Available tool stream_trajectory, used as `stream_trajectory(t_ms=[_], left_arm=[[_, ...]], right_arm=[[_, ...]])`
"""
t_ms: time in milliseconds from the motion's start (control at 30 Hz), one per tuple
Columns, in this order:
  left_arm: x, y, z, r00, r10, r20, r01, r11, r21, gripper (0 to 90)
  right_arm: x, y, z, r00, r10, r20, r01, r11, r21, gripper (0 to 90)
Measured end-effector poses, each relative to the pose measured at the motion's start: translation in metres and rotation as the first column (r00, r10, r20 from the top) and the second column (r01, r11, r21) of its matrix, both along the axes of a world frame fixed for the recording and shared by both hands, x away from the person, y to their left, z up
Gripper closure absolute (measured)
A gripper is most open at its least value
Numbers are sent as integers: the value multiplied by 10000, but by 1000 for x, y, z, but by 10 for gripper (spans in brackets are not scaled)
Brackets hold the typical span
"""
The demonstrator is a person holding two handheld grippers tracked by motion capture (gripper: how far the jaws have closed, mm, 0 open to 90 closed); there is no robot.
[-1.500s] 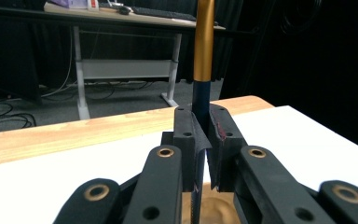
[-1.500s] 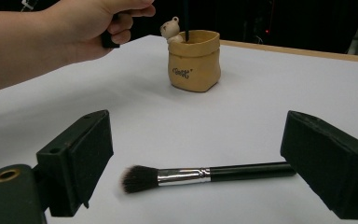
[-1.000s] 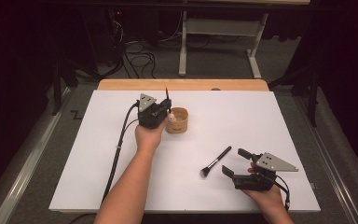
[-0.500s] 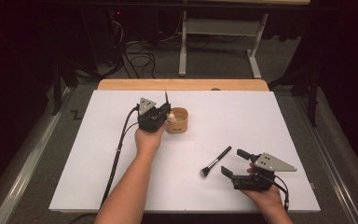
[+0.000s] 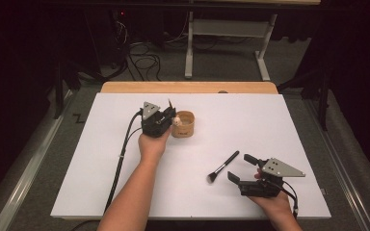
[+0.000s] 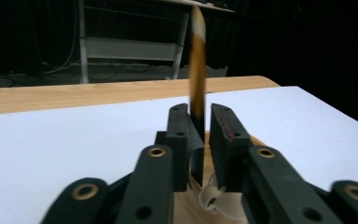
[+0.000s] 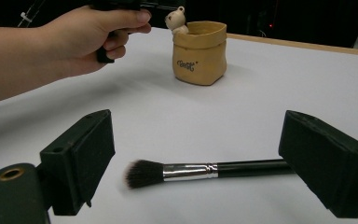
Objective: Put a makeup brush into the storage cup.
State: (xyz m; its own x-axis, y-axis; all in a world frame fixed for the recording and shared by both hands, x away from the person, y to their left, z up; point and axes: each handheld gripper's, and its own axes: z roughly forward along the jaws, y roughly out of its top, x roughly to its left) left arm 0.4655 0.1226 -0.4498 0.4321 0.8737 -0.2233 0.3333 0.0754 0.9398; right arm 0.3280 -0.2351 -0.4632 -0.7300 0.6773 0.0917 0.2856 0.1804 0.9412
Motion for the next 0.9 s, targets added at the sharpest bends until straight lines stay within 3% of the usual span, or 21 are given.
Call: stream_trajectory(t_ms=[333,800,900], left_arm=[[-3,4,5,10000,-16,-53,17,9997,252,521],[-13,1,14,9997,-221,108,218,9994,255,321],[-15,1,16,9997,-215,107,209,9985,504,290]], right_arm=[[0,1,0,10000,43,17,-43,10000,-50,114],[-1,3,0,9999,91,85,-89,9998,-183,115],[-2,4,0,10000,63,56,-62,9997,-222,115]])
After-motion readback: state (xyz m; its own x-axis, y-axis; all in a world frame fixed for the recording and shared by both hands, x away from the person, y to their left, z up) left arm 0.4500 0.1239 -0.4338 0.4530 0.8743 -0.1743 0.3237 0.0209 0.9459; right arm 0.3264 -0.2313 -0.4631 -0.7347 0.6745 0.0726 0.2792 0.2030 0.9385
